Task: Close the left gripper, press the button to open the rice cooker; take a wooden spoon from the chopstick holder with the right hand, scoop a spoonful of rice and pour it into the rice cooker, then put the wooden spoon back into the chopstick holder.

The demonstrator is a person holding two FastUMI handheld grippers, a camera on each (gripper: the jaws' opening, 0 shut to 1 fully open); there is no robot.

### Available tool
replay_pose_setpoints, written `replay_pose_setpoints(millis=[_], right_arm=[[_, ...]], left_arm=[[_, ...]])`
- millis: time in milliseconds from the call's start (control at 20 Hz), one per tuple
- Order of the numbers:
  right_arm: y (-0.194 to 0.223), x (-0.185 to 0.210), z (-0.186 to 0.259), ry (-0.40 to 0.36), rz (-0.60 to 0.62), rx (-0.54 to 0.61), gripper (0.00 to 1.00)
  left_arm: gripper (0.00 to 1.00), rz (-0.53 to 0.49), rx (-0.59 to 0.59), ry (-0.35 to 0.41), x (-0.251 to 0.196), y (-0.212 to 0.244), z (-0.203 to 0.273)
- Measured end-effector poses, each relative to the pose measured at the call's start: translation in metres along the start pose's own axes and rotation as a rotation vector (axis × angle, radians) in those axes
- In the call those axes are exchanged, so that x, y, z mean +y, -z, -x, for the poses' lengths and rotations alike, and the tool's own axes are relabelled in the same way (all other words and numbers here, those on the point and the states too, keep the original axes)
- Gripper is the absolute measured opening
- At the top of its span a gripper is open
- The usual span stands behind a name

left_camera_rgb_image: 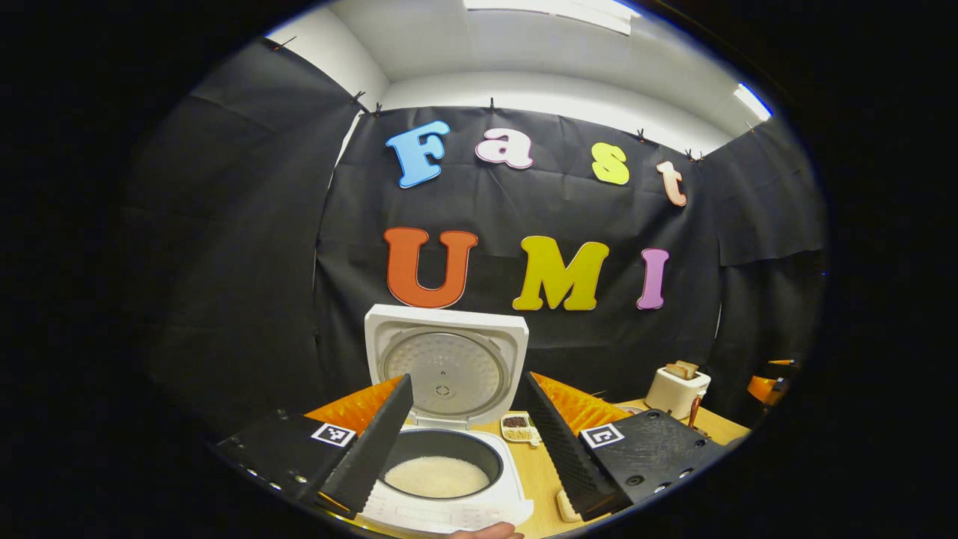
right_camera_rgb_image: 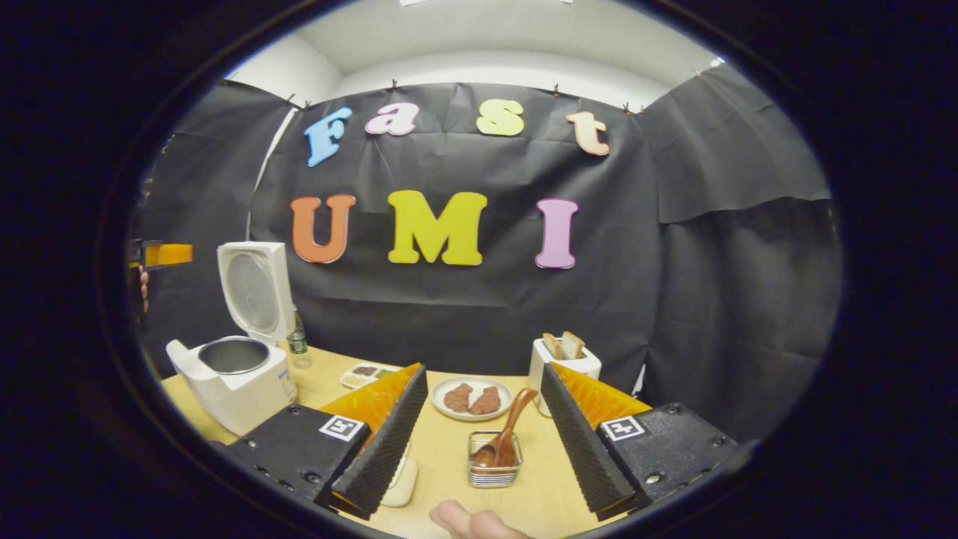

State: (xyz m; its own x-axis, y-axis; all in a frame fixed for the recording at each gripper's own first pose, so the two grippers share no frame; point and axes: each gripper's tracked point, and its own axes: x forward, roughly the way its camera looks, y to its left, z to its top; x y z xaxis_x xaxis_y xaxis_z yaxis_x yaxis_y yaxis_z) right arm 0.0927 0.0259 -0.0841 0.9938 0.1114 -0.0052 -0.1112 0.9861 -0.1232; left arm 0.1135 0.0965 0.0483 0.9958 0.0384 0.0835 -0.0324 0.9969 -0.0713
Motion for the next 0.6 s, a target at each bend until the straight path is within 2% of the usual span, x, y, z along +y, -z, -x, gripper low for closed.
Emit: replay_pose_setpoints(millis=[200,400,500,600], right_arm=[[0.008,0.019,0.013,-0.025,-0.018,0.015,0.99],[0.007,0.044,0.018,-0.085,-0.041,0.007,1.0],[0.007,0.044,0.018,-0.085,-0.024,0.0,1.0],[0.011,0.047,0.019,-0.101,-0.02,0.001,1.0]], left_arm=[[0.94,0.032,-0.026,0.026,0.004,-0.022,-0.041],[0.94,0.085,-0.04,0.015,0.022,-0.049,-0.086],[0.94,0.085,-0.079,0.068,0.021,-0.065,-0.105],[0.94,0.068,-0.142,0.033,0.035,-0.086,-0.122]])
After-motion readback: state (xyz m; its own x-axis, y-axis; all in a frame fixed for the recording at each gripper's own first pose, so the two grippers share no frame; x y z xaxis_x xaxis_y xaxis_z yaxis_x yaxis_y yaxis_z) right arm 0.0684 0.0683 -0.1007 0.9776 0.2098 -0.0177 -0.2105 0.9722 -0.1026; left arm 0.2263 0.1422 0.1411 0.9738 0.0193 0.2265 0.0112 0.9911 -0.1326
